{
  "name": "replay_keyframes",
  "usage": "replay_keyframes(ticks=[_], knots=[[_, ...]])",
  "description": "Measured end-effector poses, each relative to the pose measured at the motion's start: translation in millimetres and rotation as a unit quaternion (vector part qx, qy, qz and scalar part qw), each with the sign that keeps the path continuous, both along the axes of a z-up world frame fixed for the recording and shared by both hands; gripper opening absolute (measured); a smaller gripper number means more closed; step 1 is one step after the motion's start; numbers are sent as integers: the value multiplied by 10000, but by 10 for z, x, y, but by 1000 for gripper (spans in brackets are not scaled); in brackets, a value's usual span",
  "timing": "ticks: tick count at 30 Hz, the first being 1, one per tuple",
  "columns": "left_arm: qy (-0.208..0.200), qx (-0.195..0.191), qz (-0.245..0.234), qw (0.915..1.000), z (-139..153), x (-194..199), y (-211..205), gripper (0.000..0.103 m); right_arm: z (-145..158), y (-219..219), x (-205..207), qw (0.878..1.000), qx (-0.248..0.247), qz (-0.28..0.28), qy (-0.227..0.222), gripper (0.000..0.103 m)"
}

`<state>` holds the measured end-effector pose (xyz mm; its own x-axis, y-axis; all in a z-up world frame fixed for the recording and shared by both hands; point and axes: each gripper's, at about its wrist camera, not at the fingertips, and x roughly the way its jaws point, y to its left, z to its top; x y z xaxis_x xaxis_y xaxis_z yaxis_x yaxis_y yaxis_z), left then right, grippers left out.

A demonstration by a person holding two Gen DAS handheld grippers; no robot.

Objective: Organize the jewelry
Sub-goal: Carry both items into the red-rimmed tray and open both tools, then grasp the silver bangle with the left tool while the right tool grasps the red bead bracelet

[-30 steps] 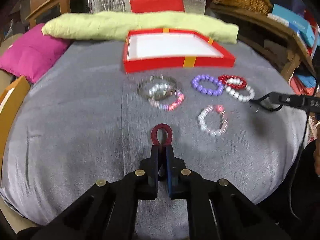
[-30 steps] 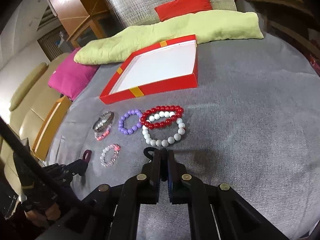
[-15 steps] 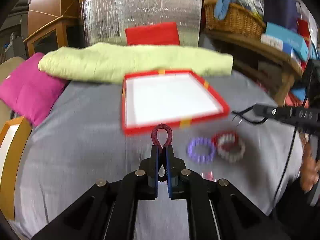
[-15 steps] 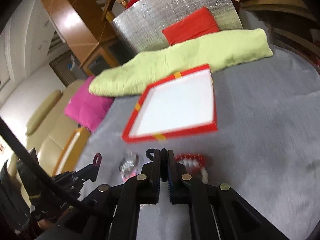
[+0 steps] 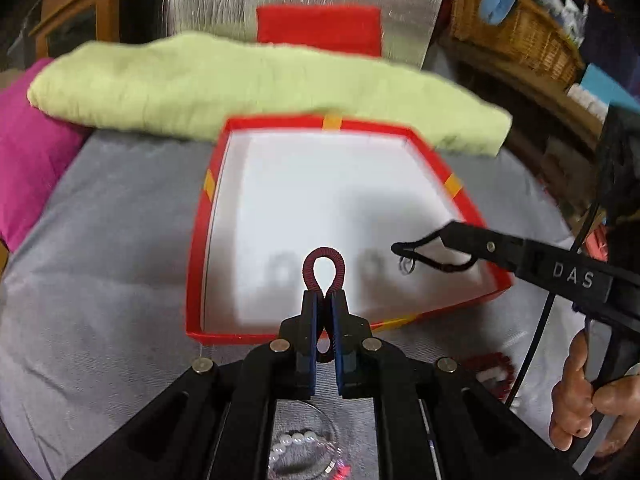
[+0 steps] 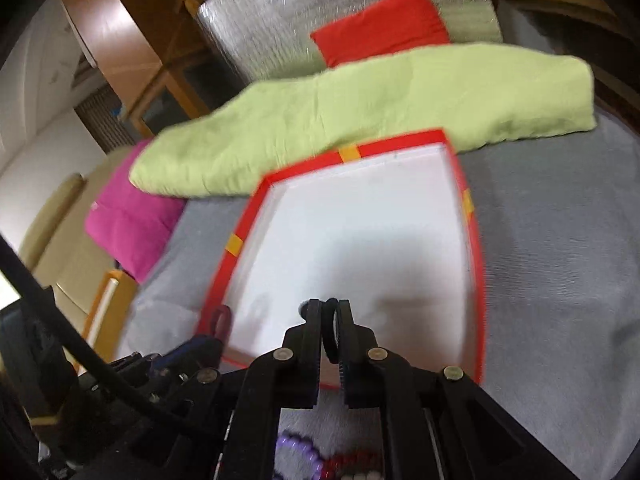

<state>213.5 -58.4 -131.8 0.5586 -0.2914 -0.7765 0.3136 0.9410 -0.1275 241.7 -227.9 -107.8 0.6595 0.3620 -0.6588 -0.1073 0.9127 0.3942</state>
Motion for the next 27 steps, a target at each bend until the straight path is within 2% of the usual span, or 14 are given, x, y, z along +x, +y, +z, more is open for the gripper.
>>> replay_keyframes(ticks=[2, 3, 4, 5, 6, 7, 10, 12, 15, 16, 18, 27], knots=[[135, 1, 31, 9999, -74, 38, -3, 9, -76, 58, 103, 9998, -143, 49, 102, 10], [94, -22, 53, 9999, -69, 41, 8, 13, -94, 72, 140, 9997, -204, 28, 146, 11], [66, -8, 81, 9999, -68, 49, 23, 26, -109, 57, 155, 9996, -217, -14, 171, 24], [23, 25, 133, 9999, -69, 46, 37, 34, -112, 30, 175, 9996, -188, -87, 196, 34], [-12, 63, 173, 9998, -73, 39, 48, 44, -103, -3, 180, 9996, -139, -164, 190, 56], [-40, 95, 192, 9998, -77, 28, 56, 45, -73, -62, 157, 9995, -41, -290, 107, 71], [-96, 238, 203, 9995, -84, 16, 76, 45, 56, -217, 30, 9978, 106, -582, -298, 73], [-144, 322, 237, 9991, -70, -17, 98, 45, 130, -304, -58, 9964, 183, -733, -394, 73], [-259, 418, 253, 9985, -25, -76, 125, 46, 205, -423, -192, 9949, 462, -832, -346, 73], [-294, 450, 235, 9983, -6, -119, 137, 50, 223, -449, -259, 9948, 461, -849, -325, 73], [-357, 510, 187, 9979, 24, -207, 156, 54, 244, -460, -356, 9953, 362, -851, -283, 73], [-514, 772, 172, 9955, 111, -469, 313, 56, 266, -666, -777, 9966, 132, -778, -243, 71]])
